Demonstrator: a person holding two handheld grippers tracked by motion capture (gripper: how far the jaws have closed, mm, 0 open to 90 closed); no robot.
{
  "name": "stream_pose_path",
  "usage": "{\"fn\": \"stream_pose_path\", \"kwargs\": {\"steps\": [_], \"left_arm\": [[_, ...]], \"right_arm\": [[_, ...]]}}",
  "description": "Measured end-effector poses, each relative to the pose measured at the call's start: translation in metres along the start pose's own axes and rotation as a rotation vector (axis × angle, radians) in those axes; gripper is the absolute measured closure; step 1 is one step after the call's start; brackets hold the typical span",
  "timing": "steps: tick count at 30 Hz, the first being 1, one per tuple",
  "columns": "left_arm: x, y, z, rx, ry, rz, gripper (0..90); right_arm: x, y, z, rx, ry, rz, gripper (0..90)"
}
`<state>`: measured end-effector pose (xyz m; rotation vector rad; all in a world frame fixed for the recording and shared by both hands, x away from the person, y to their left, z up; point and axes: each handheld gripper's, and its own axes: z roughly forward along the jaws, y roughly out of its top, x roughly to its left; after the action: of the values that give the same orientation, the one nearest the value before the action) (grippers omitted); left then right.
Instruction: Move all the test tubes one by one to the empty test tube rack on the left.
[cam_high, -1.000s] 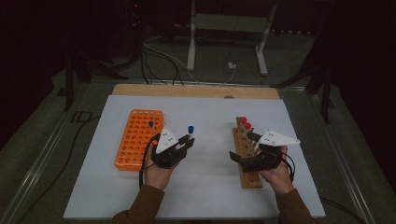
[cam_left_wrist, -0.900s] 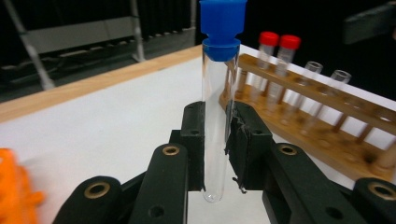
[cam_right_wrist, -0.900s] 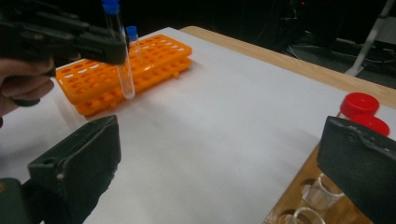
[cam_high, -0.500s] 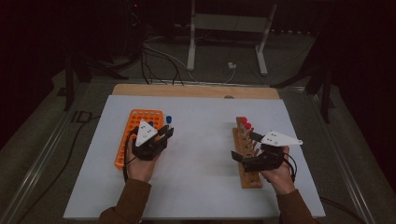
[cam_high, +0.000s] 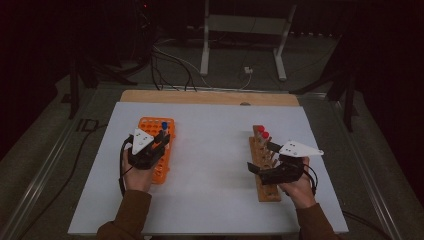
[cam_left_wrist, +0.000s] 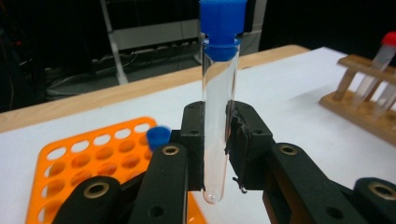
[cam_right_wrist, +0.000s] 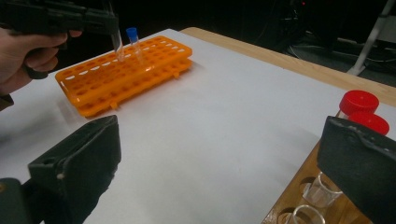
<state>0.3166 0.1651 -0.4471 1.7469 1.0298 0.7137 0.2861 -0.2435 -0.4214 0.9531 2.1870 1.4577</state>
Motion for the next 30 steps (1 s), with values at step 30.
{"fn": "stream_pose_path", "kwargs": {"steps": [30], "left_arm": [[0.011, -0.01, 0.014, 0.093, 0.046, -0.034, 76.7]], "right_arm": [[0.001, -0.001, -0.001, -0.009, 0.014, -0.008, 0.1]]}}
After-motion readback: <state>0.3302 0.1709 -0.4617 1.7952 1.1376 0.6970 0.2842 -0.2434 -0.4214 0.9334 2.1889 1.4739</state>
